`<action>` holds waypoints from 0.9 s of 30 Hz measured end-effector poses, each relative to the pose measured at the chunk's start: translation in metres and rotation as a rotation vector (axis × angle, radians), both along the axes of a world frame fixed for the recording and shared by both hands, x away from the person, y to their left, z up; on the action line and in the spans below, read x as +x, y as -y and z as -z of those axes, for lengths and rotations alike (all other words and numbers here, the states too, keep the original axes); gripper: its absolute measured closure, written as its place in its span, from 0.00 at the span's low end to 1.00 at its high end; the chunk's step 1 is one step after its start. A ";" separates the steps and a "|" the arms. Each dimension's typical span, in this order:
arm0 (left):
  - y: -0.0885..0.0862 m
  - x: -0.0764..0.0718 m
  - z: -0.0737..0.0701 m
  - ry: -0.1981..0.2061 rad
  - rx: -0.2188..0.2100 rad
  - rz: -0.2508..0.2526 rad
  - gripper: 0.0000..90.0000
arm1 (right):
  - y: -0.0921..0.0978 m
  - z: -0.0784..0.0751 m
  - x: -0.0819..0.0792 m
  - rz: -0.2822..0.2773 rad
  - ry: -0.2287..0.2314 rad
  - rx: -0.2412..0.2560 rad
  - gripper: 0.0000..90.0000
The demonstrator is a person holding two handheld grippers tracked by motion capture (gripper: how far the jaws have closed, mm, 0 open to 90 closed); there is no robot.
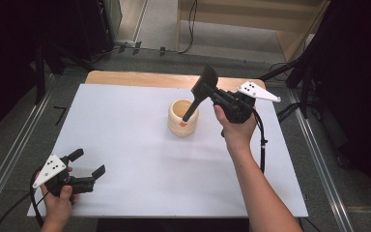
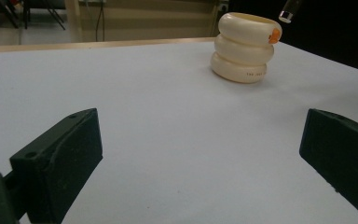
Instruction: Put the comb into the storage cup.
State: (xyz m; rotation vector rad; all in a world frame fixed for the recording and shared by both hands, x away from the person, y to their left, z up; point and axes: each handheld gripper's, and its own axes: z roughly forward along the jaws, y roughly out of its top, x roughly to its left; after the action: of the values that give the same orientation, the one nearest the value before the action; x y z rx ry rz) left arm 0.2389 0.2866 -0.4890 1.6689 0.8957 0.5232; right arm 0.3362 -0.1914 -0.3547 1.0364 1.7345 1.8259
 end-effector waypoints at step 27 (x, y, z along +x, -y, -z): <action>-0.001 0.000 0.000 0.002 -0.010 -0.002 0.00 | -0.004 0.010 0.021 0.068 0.014 -0.054 0.91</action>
State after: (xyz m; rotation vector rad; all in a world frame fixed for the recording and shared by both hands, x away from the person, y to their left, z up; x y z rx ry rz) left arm 0.2389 0.2880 -0.4888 1.6582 0.8971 0.5208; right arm 0.3570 -0.1870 -0.3646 1.0452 1.7096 1.7316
